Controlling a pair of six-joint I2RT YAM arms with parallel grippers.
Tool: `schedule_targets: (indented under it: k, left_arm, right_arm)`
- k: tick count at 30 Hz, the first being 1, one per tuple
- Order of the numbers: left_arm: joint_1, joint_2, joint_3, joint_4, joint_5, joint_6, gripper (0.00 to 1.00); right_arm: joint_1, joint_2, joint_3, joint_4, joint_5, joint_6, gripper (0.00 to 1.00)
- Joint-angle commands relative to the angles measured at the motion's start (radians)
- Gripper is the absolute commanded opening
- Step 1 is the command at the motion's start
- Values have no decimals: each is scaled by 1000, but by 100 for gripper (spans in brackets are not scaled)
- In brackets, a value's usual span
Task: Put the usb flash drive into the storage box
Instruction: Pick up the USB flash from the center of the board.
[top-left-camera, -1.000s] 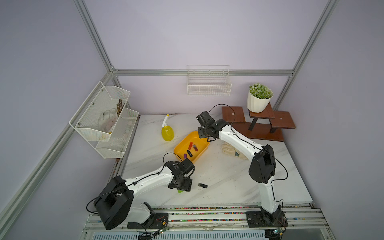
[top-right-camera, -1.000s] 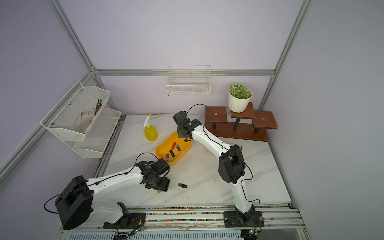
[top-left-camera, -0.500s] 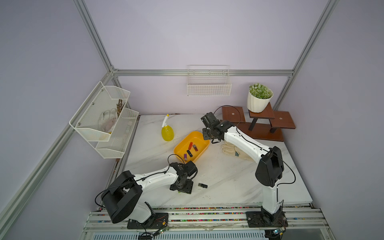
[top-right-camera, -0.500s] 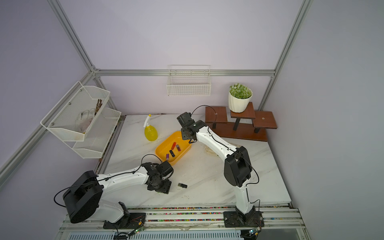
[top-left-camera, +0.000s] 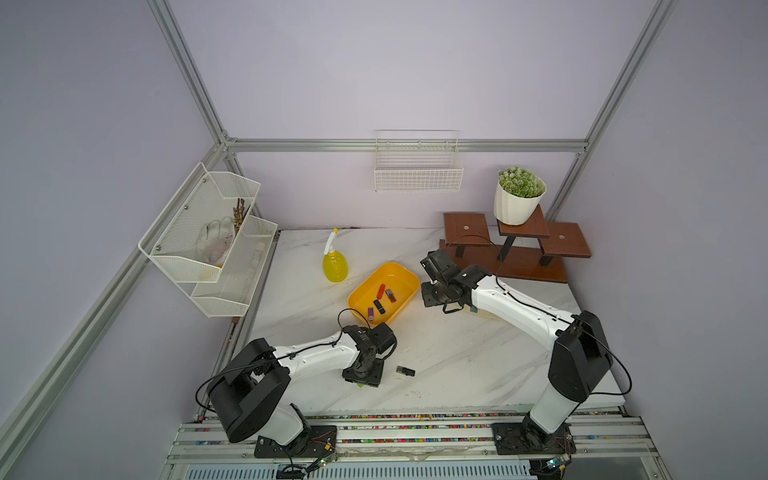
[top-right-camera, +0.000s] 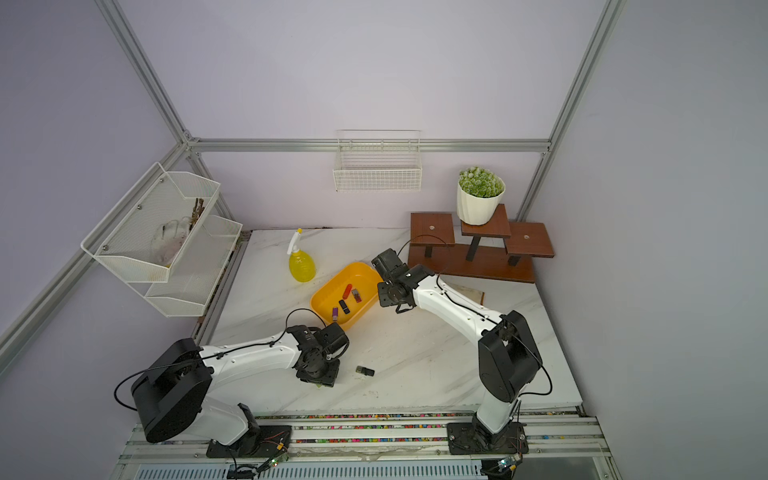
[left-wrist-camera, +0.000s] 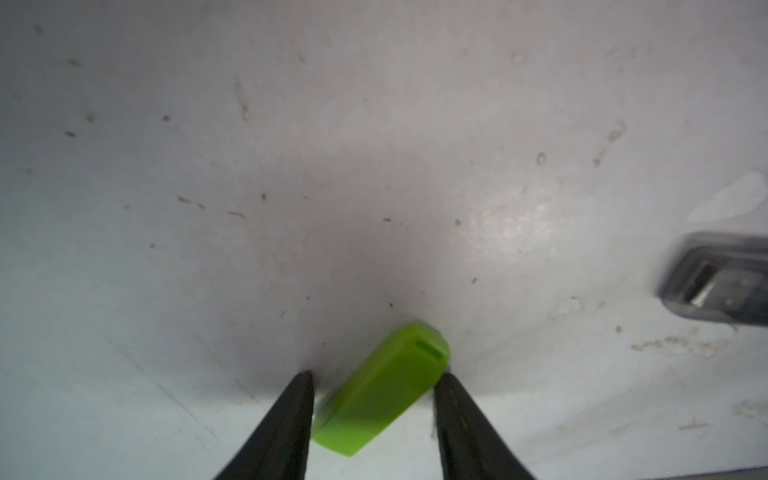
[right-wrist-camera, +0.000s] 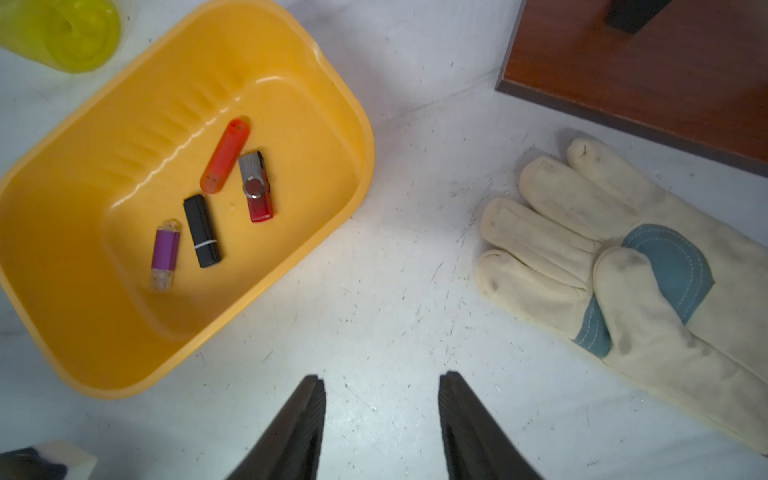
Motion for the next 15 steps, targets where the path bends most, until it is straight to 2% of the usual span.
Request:
schedule_targets:
  k: [1,6,8,10,15]
  left_arm:
    - [-2,0,-26,22,8,-14,44]
    - [-3,10,-18,9,0,-17,25]
    - [-2,16,-13,8,0,-17,22]
    - [-3,22,-7,4,-1,-17,18]
    - [-4,44,20,-21,-13,-14,5]
  right_arm:
    - [4,-27,-43,48,-26,21,50]
    - [5,-45,-60,47,-33,28,50]
    - [6,-57,-74,58,-56,18,50]
    - [8,-67,-103,80,-147,-40,50]
    - [74,-71,-175,95,-225,-96,51]
